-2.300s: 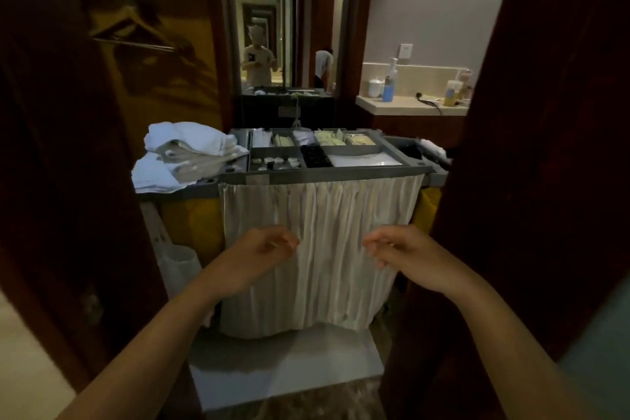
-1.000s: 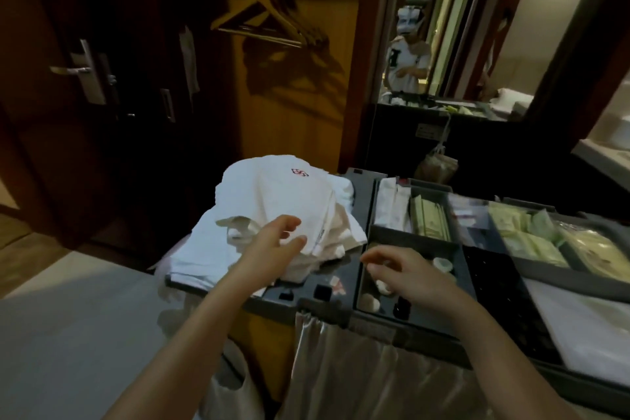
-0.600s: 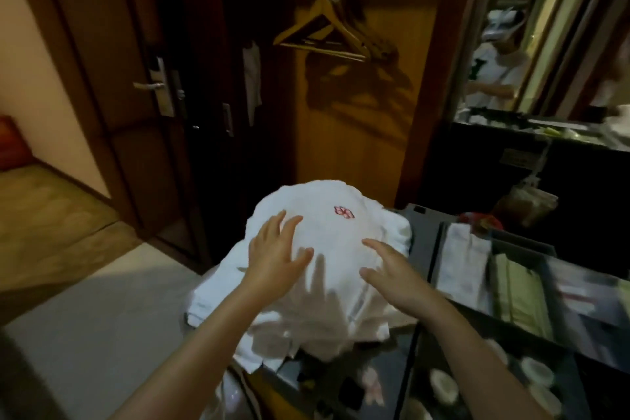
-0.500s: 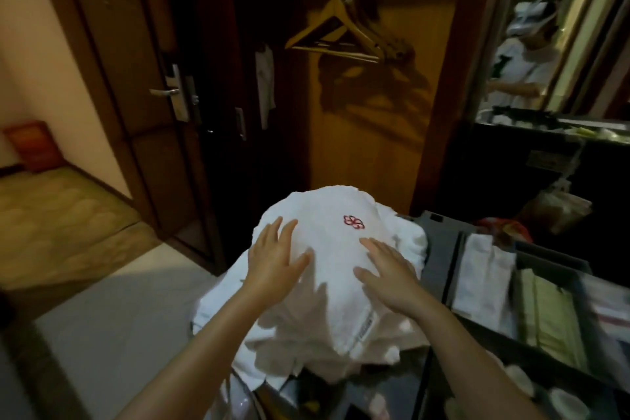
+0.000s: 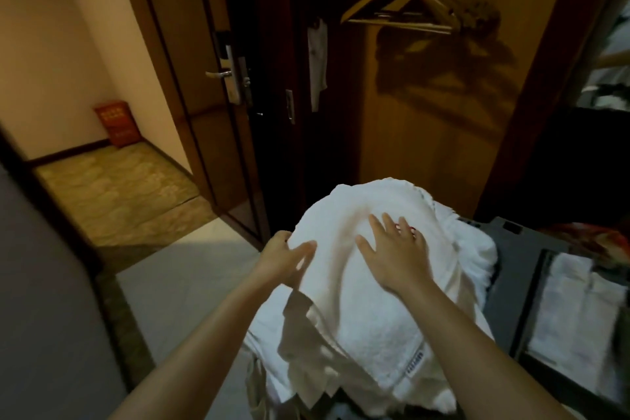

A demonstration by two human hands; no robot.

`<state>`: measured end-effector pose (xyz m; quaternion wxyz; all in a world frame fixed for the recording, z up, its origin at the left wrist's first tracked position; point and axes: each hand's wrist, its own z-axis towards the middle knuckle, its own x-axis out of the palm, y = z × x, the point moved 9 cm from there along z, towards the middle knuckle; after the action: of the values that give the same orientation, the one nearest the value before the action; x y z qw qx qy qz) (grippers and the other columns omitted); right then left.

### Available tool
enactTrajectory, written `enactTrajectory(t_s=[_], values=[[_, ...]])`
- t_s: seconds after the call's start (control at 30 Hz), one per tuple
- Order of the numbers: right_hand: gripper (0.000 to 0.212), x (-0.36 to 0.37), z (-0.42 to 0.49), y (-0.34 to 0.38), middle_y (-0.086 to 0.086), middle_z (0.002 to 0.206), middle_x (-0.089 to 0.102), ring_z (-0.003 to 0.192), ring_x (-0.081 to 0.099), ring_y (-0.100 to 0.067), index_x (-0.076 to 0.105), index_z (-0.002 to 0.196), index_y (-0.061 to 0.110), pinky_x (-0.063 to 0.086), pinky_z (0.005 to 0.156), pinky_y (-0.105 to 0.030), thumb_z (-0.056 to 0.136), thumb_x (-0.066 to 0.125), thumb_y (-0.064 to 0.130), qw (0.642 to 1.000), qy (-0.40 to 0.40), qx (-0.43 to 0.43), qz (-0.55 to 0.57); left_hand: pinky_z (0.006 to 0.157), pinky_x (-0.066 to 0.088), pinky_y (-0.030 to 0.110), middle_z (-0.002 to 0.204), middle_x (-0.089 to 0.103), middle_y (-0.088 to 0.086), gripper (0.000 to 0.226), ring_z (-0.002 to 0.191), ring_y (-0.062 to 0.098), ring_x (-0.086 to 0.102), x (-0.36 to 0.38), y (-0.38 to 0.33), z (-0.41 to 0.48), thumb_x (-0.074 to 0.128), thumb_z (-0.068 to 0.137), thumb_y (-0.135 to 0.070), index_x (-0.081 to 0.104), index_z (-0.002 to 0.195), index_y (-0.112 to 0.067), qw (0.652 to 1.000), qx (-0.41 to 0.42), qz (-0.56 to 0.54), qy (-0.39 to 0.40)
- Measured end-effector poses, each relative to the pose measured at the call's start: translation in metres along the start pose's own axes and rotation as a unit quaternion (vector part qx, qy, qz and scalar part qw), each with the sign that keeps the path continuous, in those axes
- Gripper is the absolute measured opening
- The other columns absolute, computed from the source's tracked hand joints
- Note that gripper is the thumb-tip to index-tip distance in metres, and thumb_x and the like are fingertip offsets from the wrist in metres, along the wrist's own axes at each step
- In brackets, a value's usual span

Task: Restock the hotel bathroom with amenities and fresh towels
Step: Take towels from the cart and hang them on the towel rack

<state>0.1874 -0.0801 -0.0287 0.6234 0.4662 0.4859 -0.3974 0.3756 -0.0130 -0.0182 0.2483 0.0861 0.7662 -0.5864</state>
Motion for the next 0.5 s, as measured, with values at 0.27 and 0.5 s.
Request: enactTrajectory(t_s=[0.27, 0.5], values=[[0.056, -0.013, -0.015, 0.002, -0.005, 0.145, 0.039, 0.132, 0.035, -0.026, 0.031, 0.143, 0.021, 0.024, 0.11, -0.041, 0.096, 0.023, 0.05, 0.997, -0.067, 0.031, -0.018, 0.079, 0.053, 0.038, 0.107, 0.067, 0.017, 0.032, 0.097, 0.032, 0.065, 0.002, -0.012, 0.009, 0.061, 0.088, -0.032, 0.063, 0.109, -0.008, 0.992, -0.015, -0.071, 0.101], [0.044, -0.024, -0.032, -0.008, -0.007, 0.122, 0.051, 0.108, 0.05, -0.022, 0.045, 0.13, 0.014, 0.039, 0.093, -0.033, 0.097, 0.031, 0.04, 0.991, -0.123, 0.029, 0.037, 0.083, 0.056, 0.044, 0.111, 0.062, 0.01, 0.039, 0.095, 0.029, 0.065, 0.011, -0.03, 0.009, 0.063, 0.086, -0.029, 0.05, 0.122, -0.019, 0.992, 0.038, -0.093, 0.083]])
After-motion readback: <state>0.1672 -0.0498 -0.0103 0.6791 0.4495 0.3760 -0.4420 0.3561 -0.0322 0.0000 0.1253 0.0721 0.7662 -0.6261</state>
